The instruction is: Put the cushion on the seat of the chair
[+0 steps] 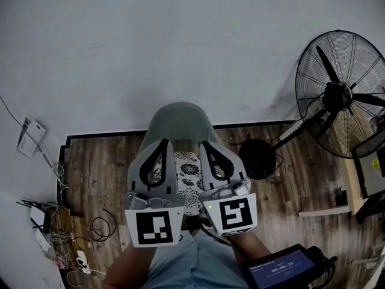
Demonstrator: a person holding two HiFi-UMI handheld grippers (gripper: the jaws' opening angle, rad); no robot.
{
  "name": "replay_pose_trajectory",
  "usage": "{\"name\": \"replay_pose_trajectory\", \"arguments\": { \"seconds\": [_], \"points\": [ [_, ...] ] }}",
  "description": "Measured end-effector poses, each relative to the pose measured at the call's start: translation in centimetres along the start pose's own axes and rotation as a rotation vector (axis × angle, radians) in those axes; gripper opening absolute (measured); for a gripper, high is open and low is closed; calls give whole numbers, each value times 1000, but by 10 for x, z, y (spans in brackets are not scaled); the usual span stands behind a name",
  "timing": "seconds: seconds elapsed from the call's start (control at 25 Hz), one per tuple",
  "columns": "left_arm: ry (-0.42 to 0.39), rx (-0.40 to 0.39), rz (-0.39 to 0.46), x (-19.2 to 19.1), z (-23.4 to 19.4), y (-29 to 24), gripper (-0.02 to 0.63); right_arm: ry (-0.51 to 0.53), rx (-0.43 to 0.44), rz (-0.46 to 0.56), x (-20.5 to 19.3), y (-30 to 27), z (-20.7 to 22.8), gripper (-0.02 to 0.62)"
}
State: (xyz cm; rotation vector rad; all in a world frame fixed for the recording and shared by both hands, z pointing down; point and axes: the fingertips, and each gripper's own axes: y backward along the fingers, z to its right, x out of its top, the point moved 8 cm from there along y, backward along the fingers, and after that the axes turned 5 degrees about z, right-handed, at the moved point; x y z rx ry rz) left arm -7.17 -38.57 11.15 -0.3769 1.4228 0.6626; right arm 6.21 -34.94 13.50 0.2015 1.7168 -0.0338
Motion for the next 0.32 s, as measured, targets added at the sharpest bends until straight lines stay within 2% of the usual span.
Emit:
{"name": "replay_pose_trajectory", "arguments": {
  "seconds": [0.32],
  "points": [
    [0,-4,2,0,2,0,3,0,-6,1,-1,2,1,5]
  ]
}}
